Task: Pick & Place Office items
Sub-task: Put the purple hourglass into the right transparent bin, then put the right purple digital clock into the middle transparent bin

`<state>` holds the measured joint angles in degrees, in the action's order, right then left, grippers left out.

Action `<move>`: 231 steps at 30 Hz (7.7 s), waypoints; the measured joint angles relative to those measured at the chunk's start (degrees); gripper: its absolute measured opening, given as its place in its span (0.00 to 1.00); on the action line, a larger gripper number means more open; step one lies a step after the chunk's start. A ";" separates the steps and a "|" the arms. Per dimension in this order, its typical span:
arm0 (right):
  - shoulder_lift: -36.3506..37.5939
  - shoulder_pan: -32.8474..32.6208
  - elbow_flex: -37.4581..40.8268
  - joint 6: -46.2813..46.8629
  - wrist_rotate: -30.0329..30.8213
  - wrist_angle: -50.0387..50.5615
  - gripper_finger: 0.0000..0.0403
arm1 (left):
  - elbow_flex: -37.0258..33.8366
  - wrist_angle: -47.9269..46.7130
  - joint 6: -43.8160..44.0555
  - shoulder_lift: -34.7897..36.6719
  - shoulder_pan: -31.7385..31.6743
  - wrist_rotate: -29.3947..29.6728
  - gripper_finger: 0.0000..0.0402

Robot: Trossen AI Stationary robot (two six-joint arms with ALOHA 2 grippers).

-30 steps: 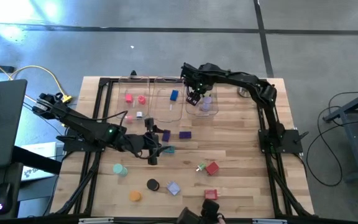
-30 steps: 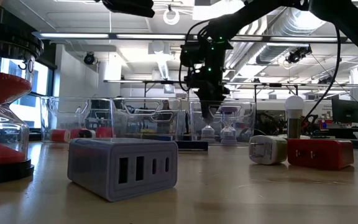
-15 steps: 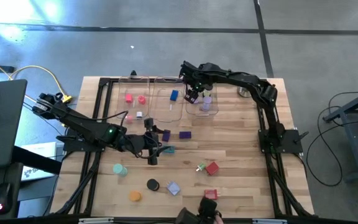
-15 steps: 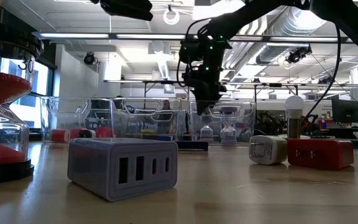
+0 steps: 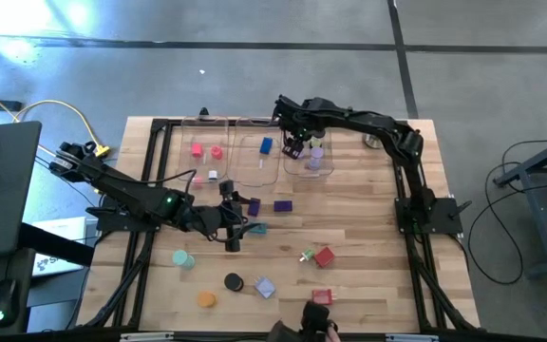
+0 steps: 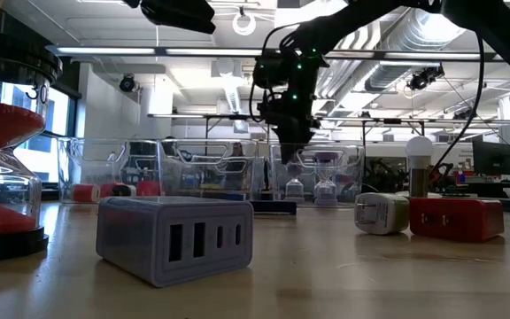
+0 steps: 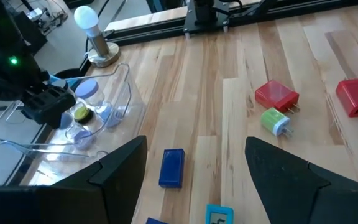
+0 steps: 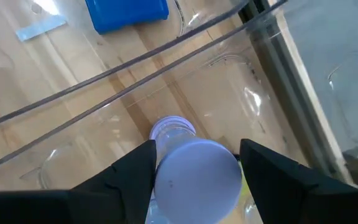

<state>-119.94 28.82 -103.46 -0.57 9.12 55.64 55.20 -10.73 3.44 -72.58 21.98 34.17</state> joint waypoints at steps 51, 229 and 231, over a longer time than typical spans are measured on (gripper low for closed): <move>50.01 -42.58 58.81 14.06 4.39 -45.63 0.55 | -2.21 -5.98 9.97 -0.02 1.99 -6.62 0.66; 19.98 -36.33 57.62 -0.91 4.20 -81.49 0.33 | -3.19 7.35 -9.53 -15.20 -6.31 -2.58 0.66; 19.98 -36.33 57.62 -1.11 4.20 -81.50 0.33 | -3.19 7.35 -9.62 -15.41 -7.09 -2.82 0.66</move>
<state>-99.96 -7.51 -45.84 -1.68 13.32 -25.86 52.01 -3.38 -6.17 -87.99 14.89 31.35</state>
